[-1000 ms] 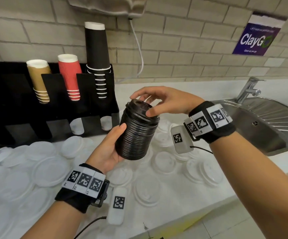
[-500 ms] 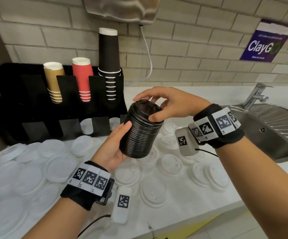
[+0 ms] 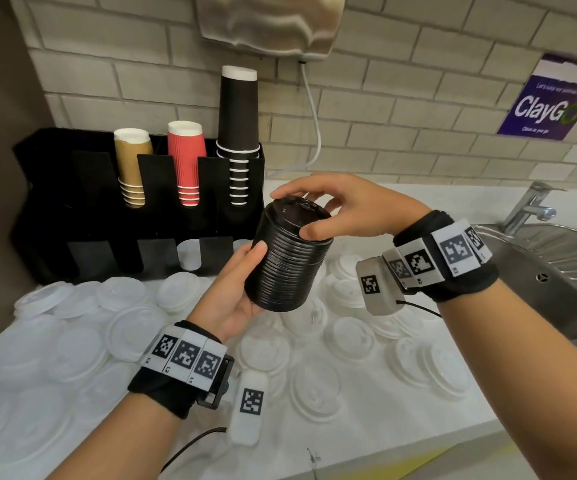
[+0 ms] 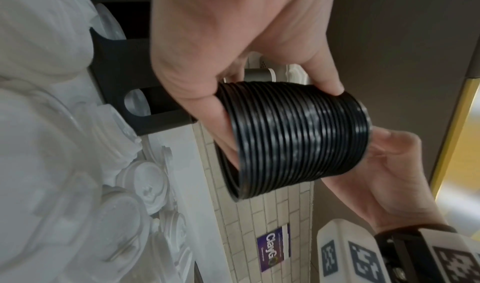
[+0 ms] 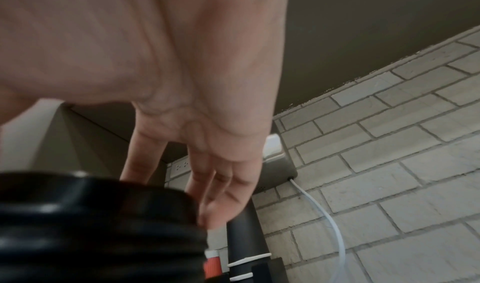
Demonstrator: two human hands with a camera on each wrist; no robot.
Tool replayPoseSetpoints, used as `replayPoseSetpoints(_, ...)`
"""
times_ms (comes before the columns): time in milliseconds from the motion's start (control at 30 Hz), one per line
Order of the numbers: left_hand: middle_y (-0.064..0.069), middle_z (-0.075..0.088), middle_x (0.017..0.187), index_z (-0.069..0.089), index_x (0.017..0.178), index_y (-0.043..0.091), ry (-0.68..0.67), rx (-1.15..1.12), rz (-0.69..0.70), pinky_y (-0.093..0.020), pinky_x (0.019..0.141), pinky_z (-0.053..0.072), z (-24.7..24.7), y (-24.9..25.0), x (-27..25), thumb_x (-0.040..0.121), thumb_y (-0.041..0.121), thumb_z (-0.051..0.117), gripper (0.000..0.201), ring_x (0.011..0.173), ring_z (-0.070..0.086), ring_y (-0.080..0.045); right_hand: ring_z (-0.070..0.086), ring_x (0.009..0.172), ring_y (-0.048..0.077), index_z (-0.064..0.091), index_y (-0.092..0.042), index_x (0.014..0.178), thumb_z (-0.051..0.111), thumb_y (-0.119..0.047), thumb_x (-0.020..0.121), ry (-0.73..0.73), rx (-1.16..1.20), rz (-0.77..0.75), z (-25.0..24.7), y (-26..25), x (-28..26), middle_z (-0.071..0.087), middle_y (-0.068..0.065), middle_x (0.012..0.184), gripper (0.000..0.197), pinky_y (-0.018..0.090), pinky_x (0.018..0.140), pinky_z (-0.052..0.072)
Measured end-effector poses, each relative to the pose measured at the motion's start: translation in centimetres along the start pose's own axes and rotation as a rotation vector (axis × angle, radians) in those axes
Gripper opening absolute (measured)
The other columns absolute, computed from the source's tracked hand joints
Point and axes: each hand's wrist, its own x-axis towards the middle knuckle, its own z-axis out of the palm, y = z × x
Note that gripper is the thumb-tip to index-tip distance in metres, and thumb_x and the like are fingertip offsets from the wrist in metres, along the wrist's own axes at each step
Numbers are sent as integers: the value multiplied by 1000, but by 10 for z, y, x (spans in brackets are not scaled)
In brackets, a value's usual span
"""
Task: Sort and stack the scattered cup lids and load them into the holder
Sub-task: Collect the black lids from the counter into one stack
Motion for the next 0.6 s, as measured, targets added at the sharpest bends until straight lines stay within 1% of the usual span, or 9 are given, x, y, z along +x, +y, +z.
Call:
replayPoseSetpoints(67,-7,65,128,61,127,20,-18,-14,24,-35,80,57,-6,3,-2,73,52,68,64,117,63,-22,50,103,-15,54,-31,128,69,-17,86,-14,9,-52,3,-6,5,56,-14,122,47,2,81,39)
replayPoseSetpoints(133,-4,65,129,67,121,26,-40,-12,26,-37,82,57,-12,9,-7,72,59,66,60,119,62,-22,49,109,-9,51,-32,133,70,-24,86,-44,-18,-77,9,-13,15,53,-10,127,51,1,81,37)
replayPoseSetpoints(200,-5,63,131,67,121,28,-38,-16,38,-40,86,56,-21,16,-14,68,63,67,64,120,60,-23,47,113,-4,44,-39,135,69,-40,82,-69,-37,-105,14,-26,25,49,-8,129,59,2,83,37)
replayPoseSetpoints(267,-6,61,133,67,121,27,-16,-15,82,-43,92,55,-31,28,-24,68,63,66,64,123,59,-25,50,110,-5,38,-45,133,57,-52,83,-30,37,-139,17,-38,38,47,-9,126,54,5,80,41)
replayPoseSetpoints(333,-7,60,135,69,120,26,16,-17,144,-43,93,54,-41,42,-38,73,61,61,59,124,57,-25,55,98,-9,46,-37,123,45,-43,97,104,162,-147,21,-41,57,52,-11,111,27,8,73,44)
replayPoseSetpoints(400,-5,61,134,70,119,26,62,-23,208,-40,90,55,-54,59,-55,78,59,57,54,125,57,-24,59,96,8,54,-20,112,41,-29,102,172,104,-29,27,-34,81,57,-5,100,19,18,73,45)
replayPoseSetpoints(433,-4,62,133,71,118,27,85,-22,234,-38,89,54,-60,69,-65,80,59,55,52,124,57,-23,58,97,17,56,-14,108,41,-24,101,107,-11,45,34,-30,91,58,0,99,20,25,77,45)
replayPoseSetpoints(500,-3,63,131,71,117,27,133,-17,279,-37,88,54,-72,88,-84,82,58,53,50,123,58,-21,56,103,22,62,-9,106,42,-17,99,-143,-252,72,59,-26,109,60,5,106,22,30,88,43)
replayPoseSetpoints(600,-3,66,127,73,114,26,213,-29,341,-37,85,56,-82,114,-110,81,57,55,49,119,61,-22,52,114,22,63,-9,118,52,-21,97,-458,-427,-132,119,-44,121,59,6,119,26,24,95,39)
